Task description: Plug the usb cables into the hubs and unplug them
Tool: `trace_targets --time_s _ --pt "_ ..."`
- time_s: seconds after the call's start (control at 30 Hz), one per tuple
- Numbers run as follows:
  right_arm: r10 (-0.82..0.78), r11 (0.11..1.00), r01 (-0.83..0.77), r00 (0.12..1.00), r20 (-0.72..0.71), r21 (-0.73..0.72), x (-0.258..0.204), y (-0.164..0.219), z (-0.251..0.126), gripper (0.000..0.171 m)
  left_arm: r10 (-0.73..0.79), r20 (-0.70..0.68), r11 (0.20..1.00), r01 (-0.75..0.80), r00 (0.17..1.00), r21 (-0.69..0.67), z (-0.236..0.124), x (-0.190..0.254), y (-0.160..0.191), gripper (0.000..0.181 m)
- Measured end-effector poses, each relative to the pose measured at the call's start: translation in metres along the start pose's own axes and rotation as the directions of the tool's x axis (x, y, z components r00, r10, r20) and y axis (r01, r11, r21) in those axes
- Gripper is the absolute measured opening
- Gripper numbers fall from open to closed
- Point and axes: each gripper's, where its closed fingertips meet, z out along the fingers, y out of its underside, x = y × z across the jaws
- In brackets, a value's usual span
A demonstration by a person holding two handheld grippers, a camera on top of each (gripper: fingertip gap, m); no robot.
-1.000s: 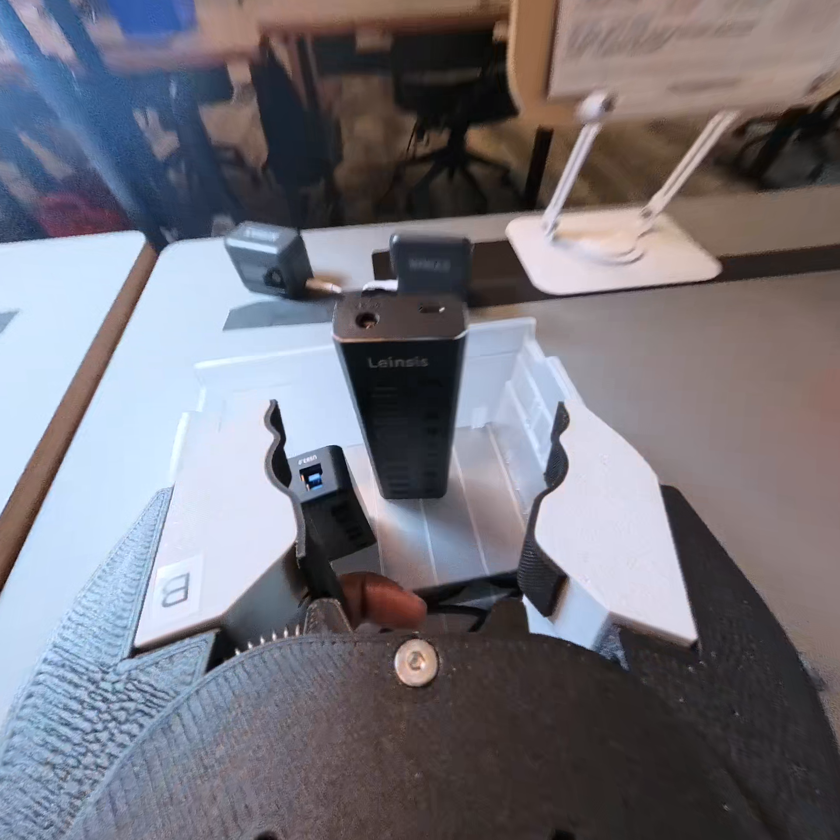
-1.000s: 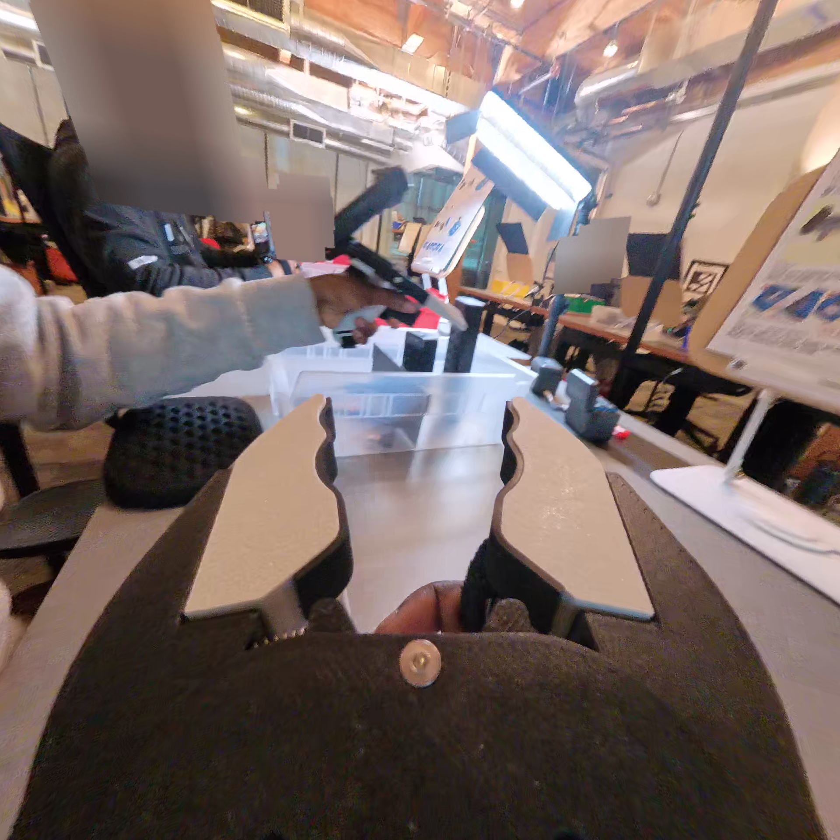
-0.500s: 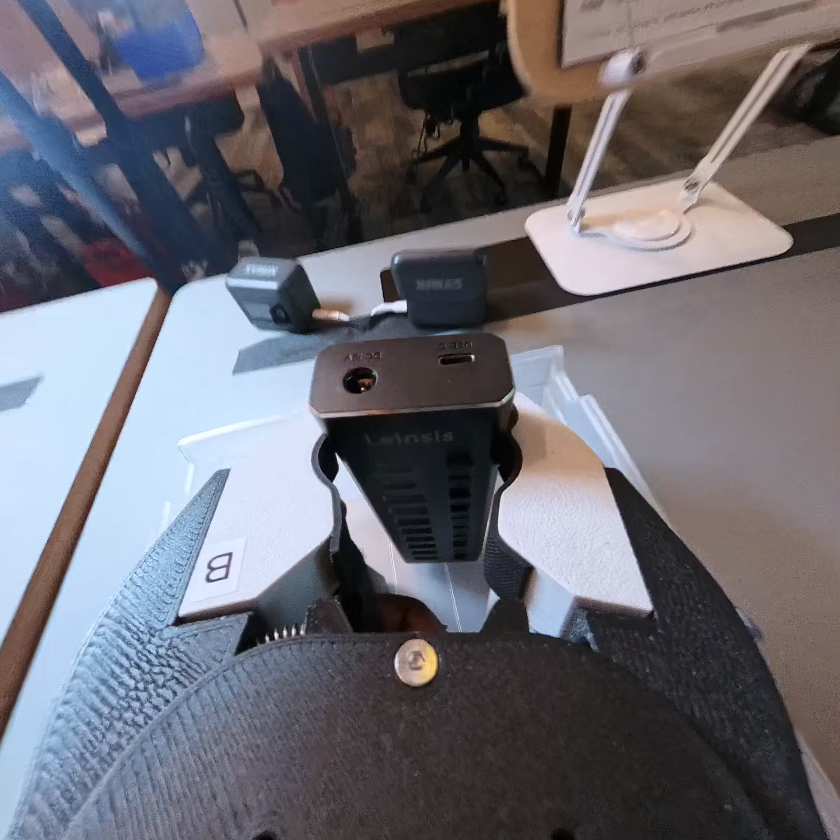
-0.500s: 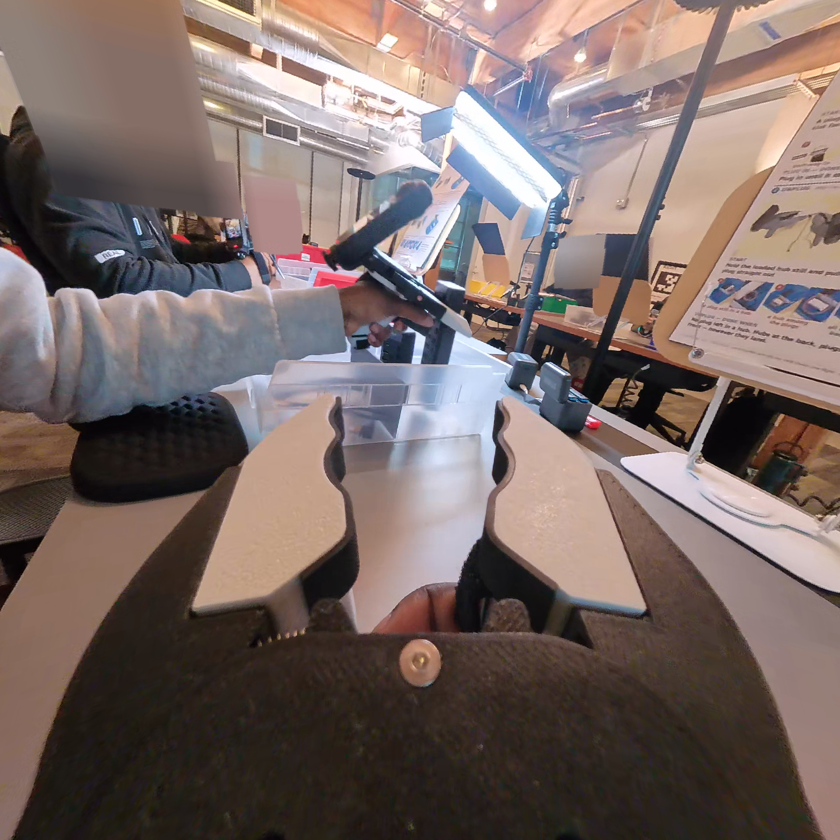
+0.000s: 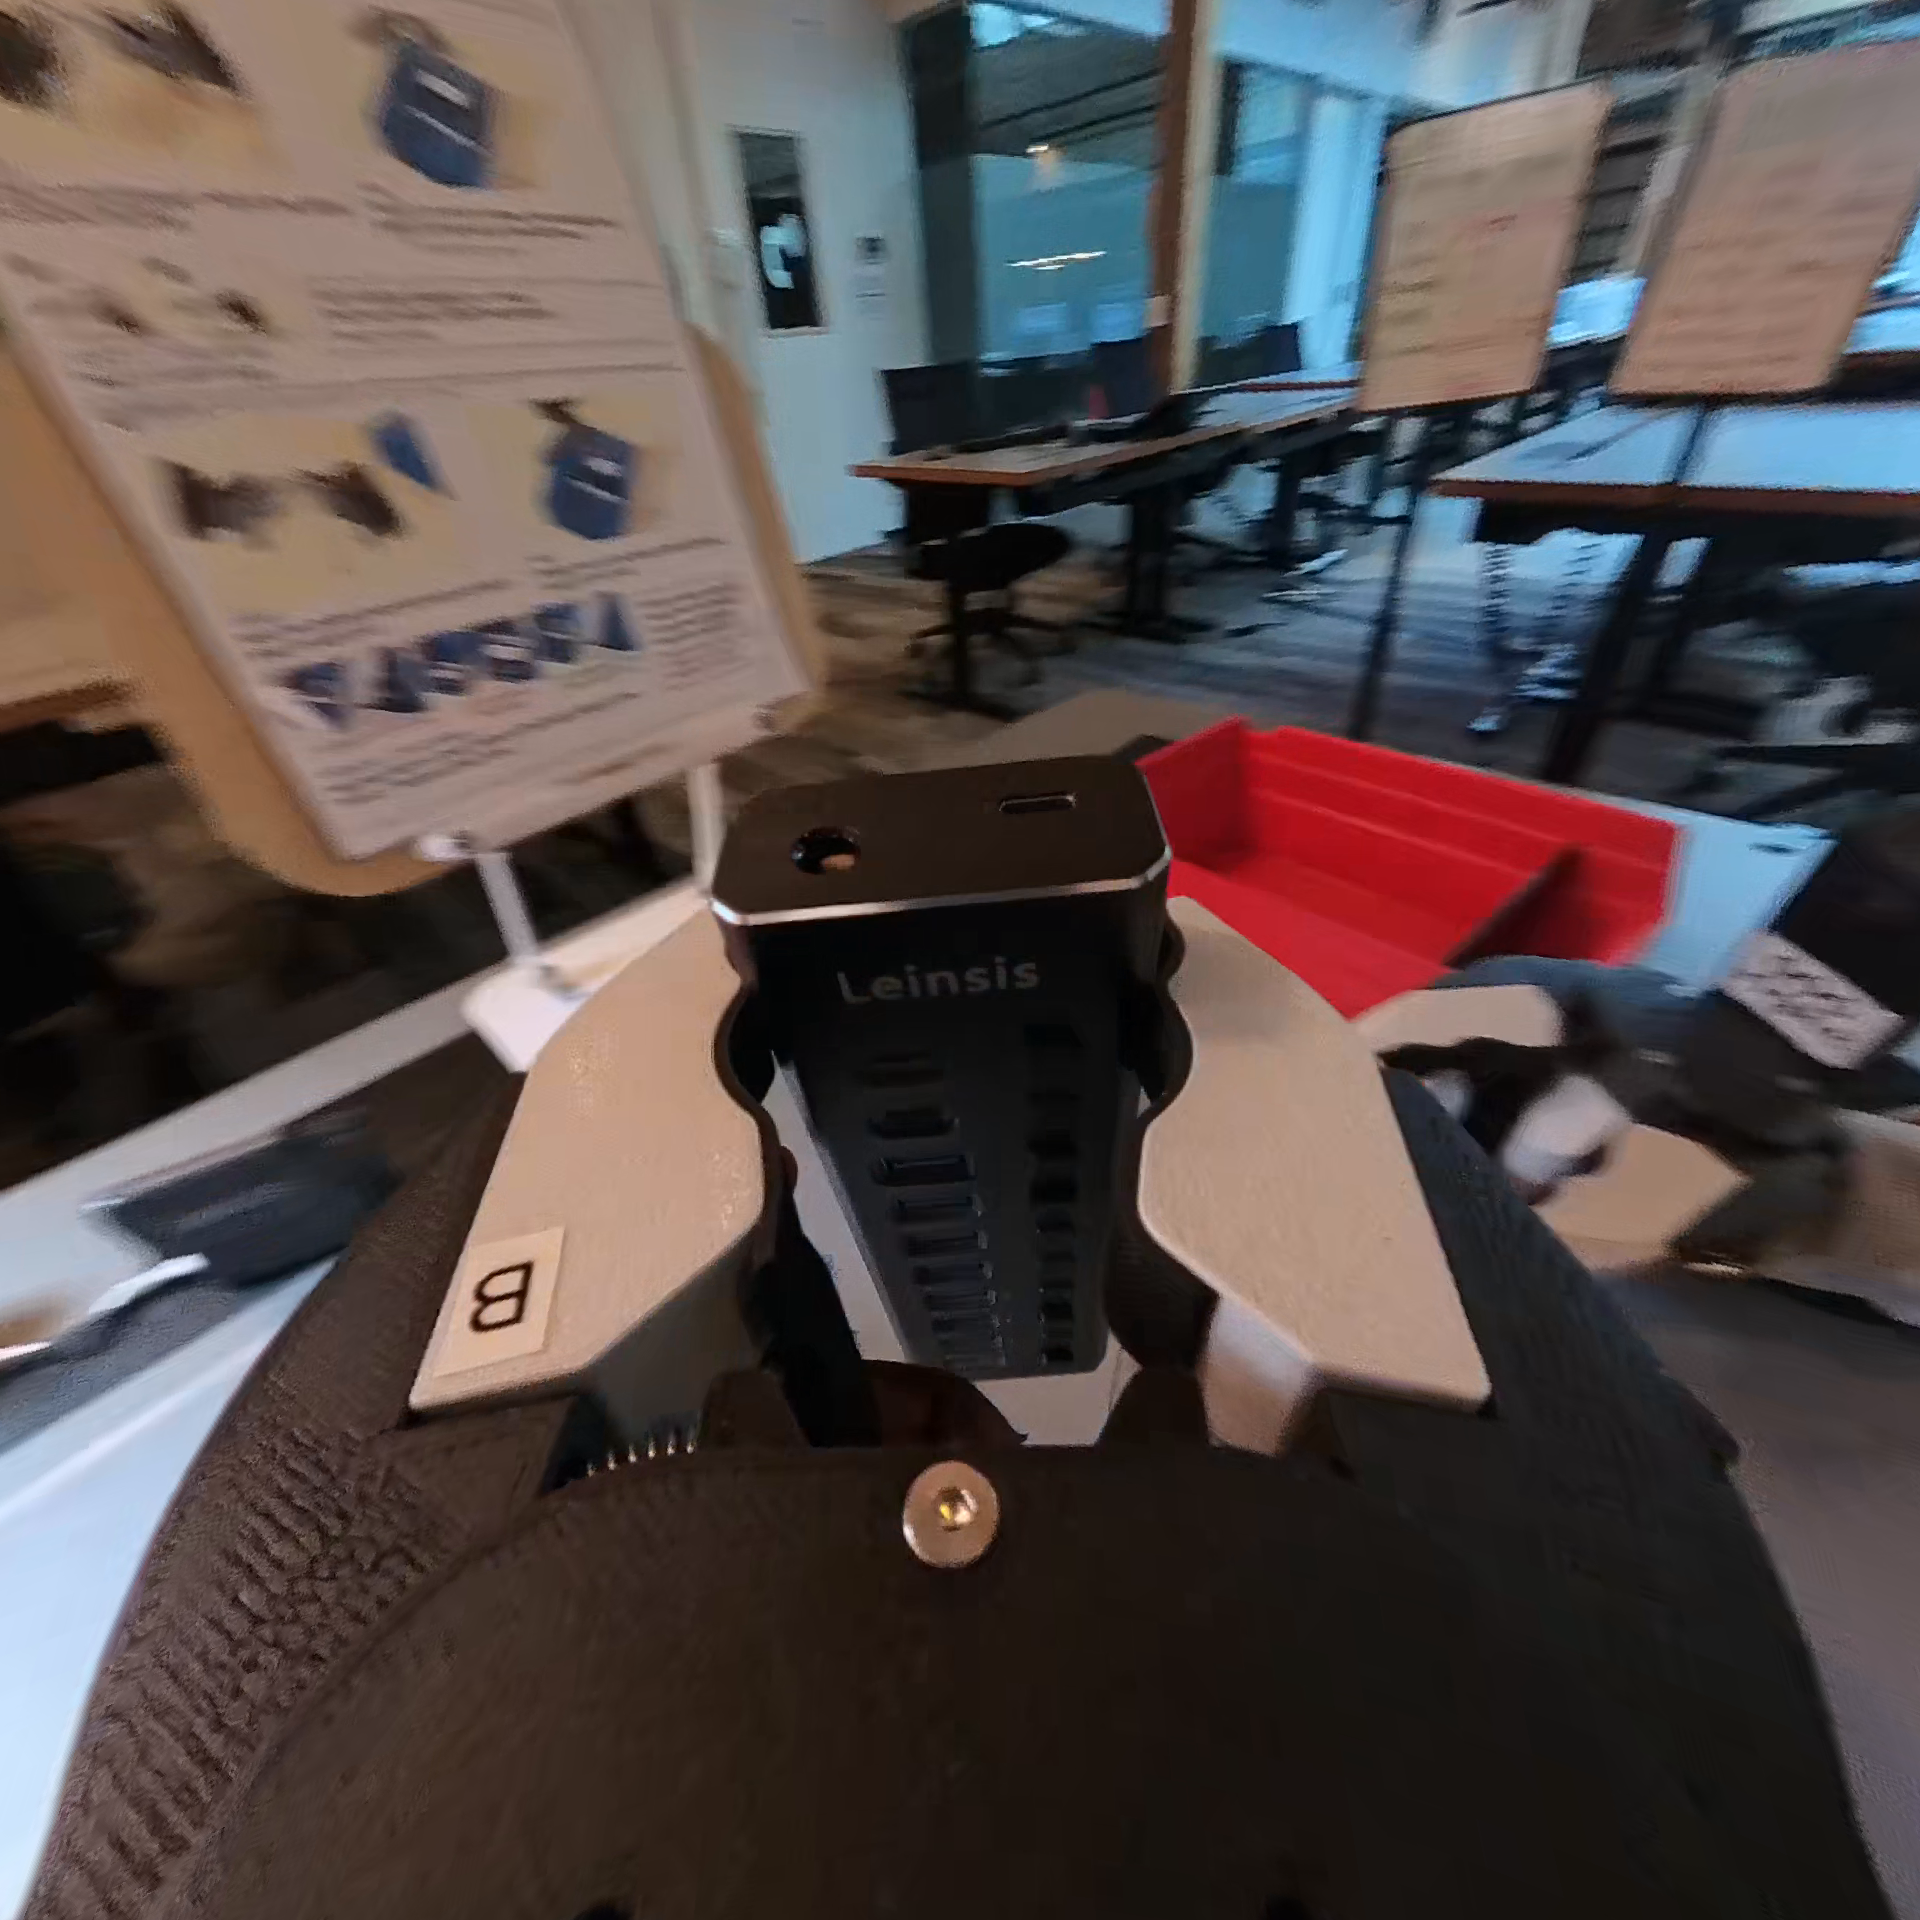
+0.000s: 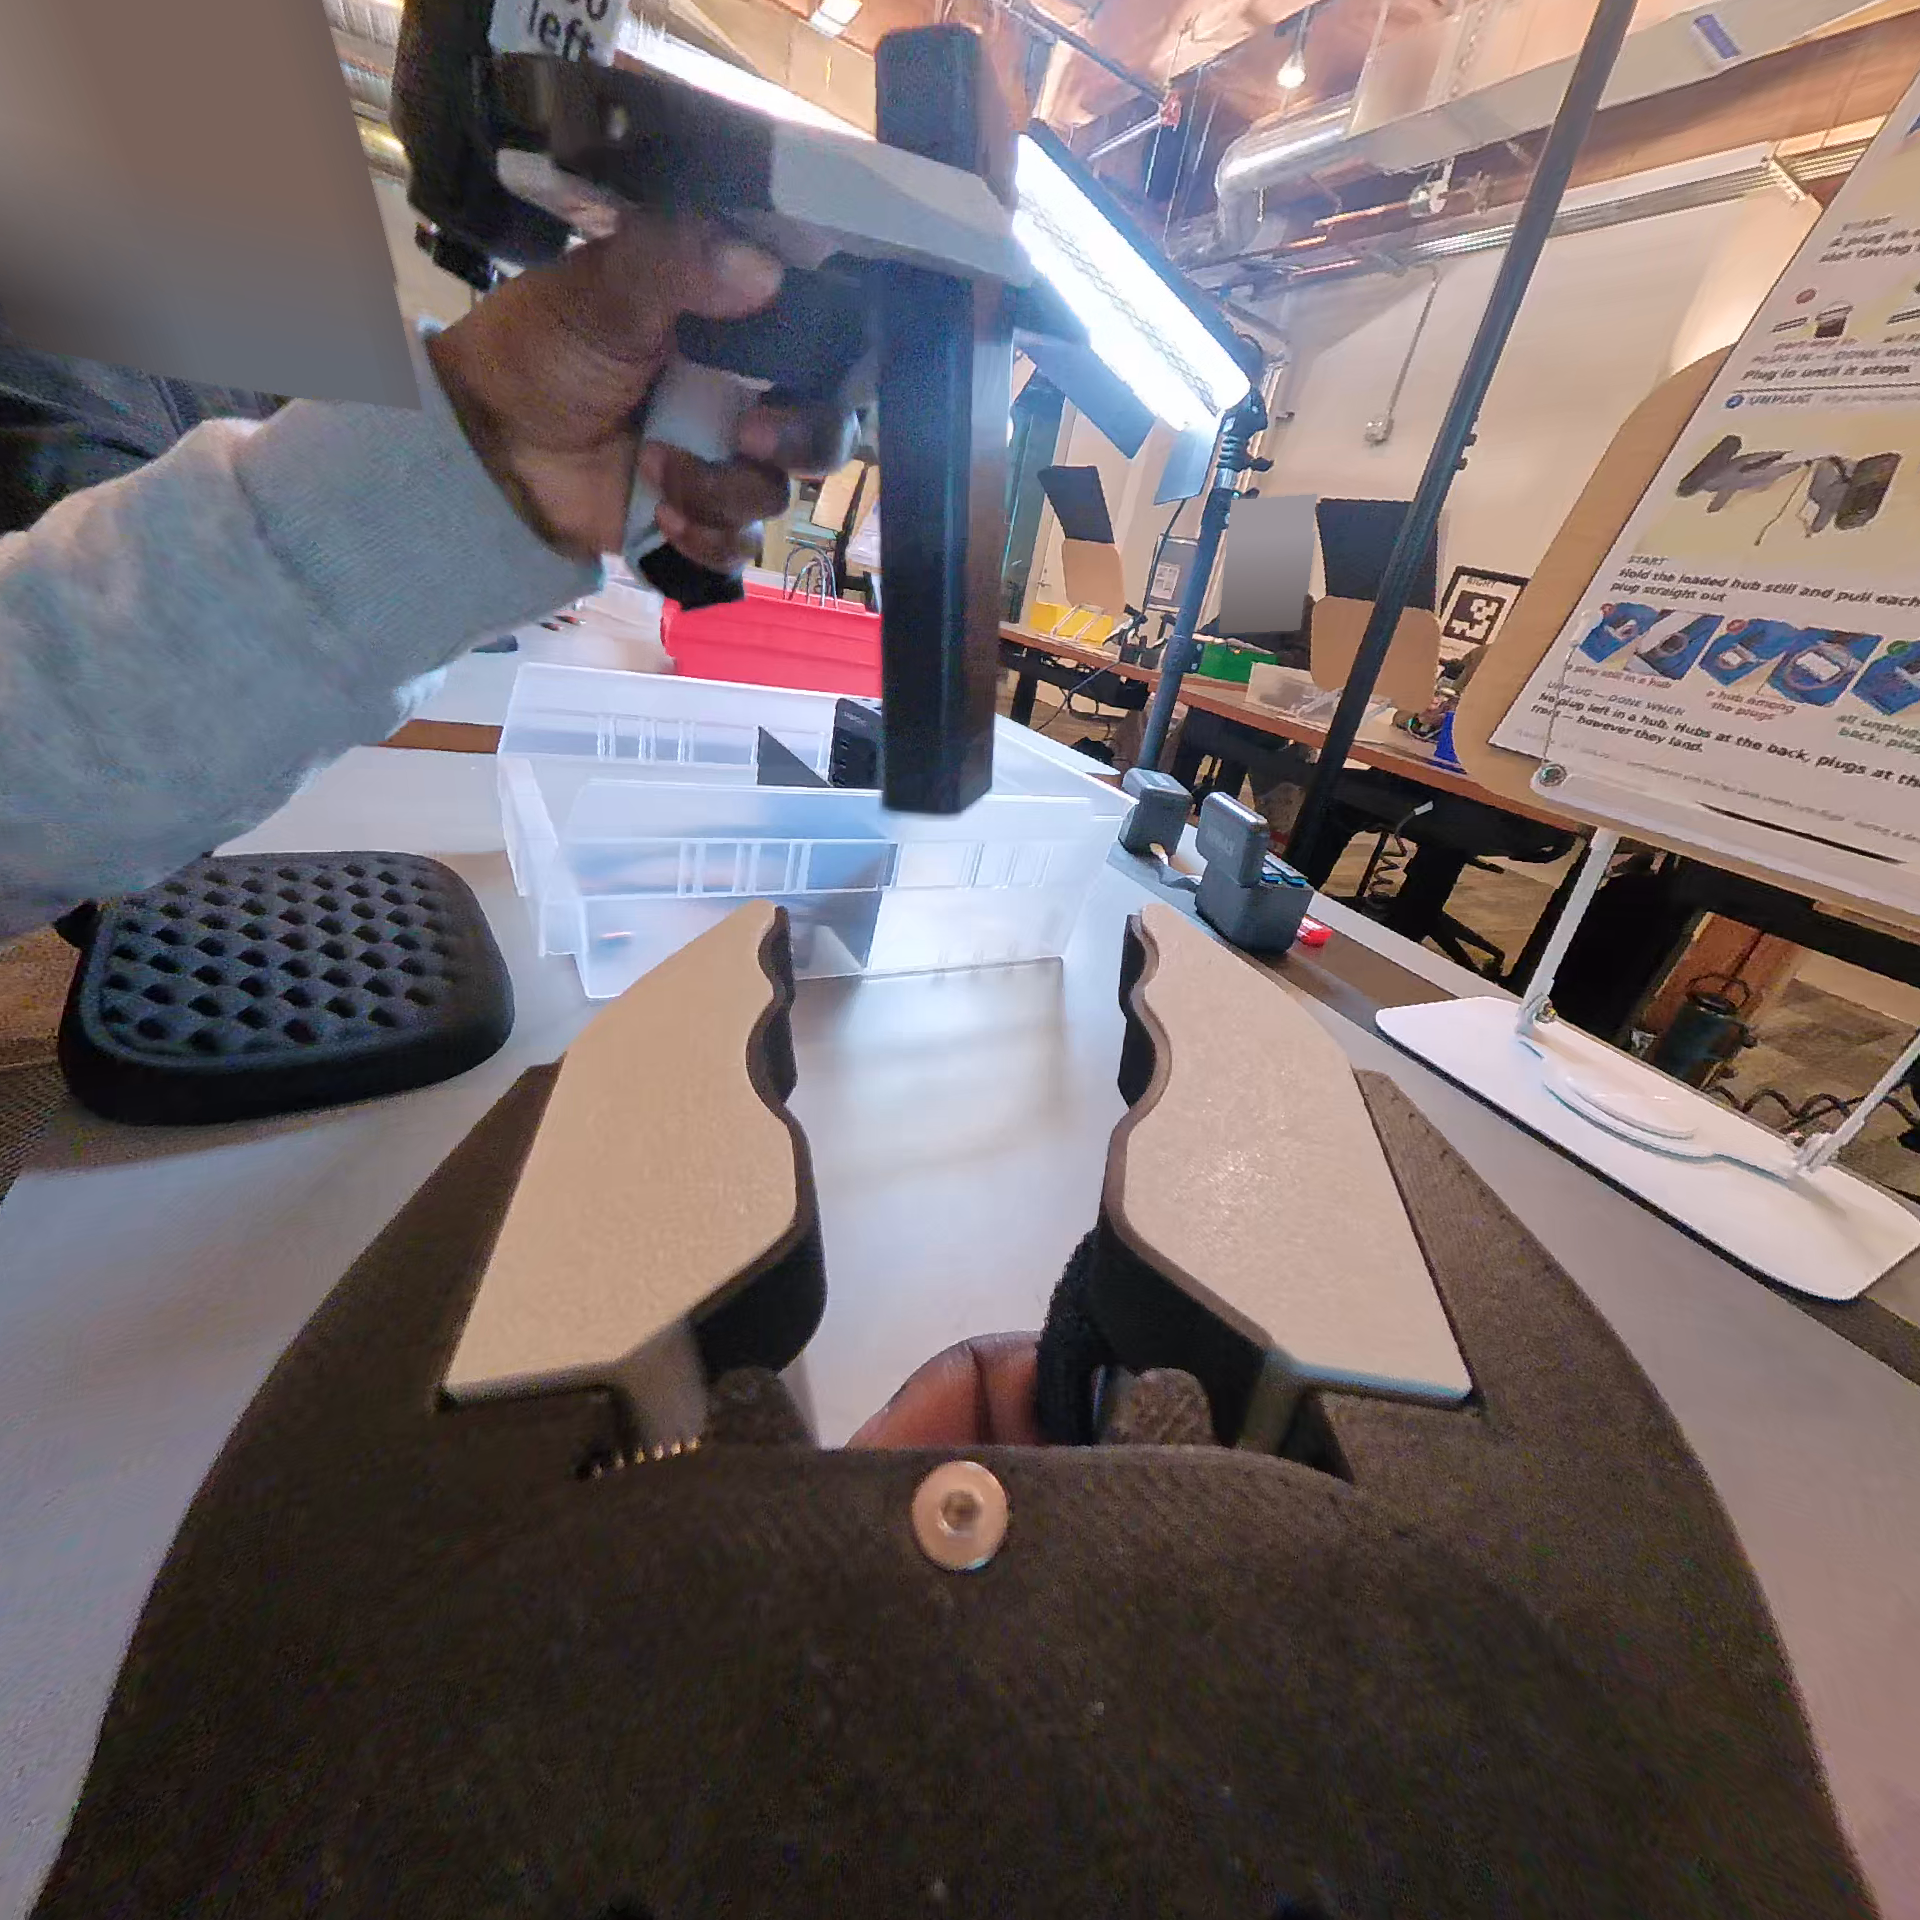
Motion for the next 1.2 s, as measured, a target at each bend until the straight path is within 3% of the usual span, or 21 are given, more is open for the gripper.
trace_targets --time_s 0.13,0.27,0.53,0.6,0.7,0.77,0.83,0.9,1.0,1.07,1.2 --pt "0.039 0.999 -0.039 0.999 0.008 0.002 0.004 0.0 -0.002 0.062 -0.05 -0.142 0.998 0.043 0.989 -0.054 0.021 0.049 0.033 0.07" --pt "0.086 0.995 -0.084 0.995 0.056 -0.046 -0.001 0.009 0.0 0.065 -0.021 -0.167 0.993 0.001 0.986 -0.12 0.04 0.076 0.066 0.07" --pt "0.053 0.98 -0.022 0.987 0.149 -0.198 -0.019 0.041 0.006 0.071 -0.018 -0.241 0.976 -0.035 0.97 -0.214 0.068 0.115 0.104 0.07" --pt "0.046 0.977 -0.018 0.991 0.126 -0.212 -0.015 0.044 0.006 0.066 -0.03 -0.207 0.976 -0.016 0.978 -0.216 0.073 0.117 0.108 0.07" --pt "0.007 0.971 -0.004 1.0 0.008 -0.239 0.002 0.047 0.006 0.04 -0.045 -0.12 0.978 0.019 0.992 -0.209 0.08 0.112 0.113 0.07" --pt "-0.006 0.966 -0.006 0.999 -0.048 -0.257 0.009 0.049 0.005 0.035 -0.036 -0.082 0.981 0.02 0.996 -0.195 0.082 0.109 0.113 0.07" --pt "0.051 0.975 -0.059 0.998 -0.042 -0.215 0.009 0.043 0.004 0.032 -0.01 -0.118 0.988 -0.008 0.993 -0.157 0.082 0.112 0.106 0.071" --pt "0.272 0.951 -0.27 0.962 -0.008 -0.149 0.01 0.034 0.003 0.032 -0.037 -0.18 0.992 0.014 0.983 -0.128 0.078 0.114 0.097 0.074" --pt "0.52 0.853 -0.517 0.854 0.028 -0.067 0.023 0.024 -0.001 0.031 -0.168 -0.189 0.985 0.174 0.967 0.013 0.064 0.094 0.074 0.078" --pt "0.611 0.791 -0.61 0.788 0.075 -0.046 0.025 0.019 -0.004 0.031 -0.301 -0.173 0.933 0.327 0.938 0.15 0.05 0.069 0.057 0.078" --pt "0.624 0.78 -0.625 0.768 0.145 -0.044 0.017 0.01 -0.004 0.031 -0.461 -0.204 0.773 0.504 0.864 0.386 0.02 0.025 0.039 0.074"
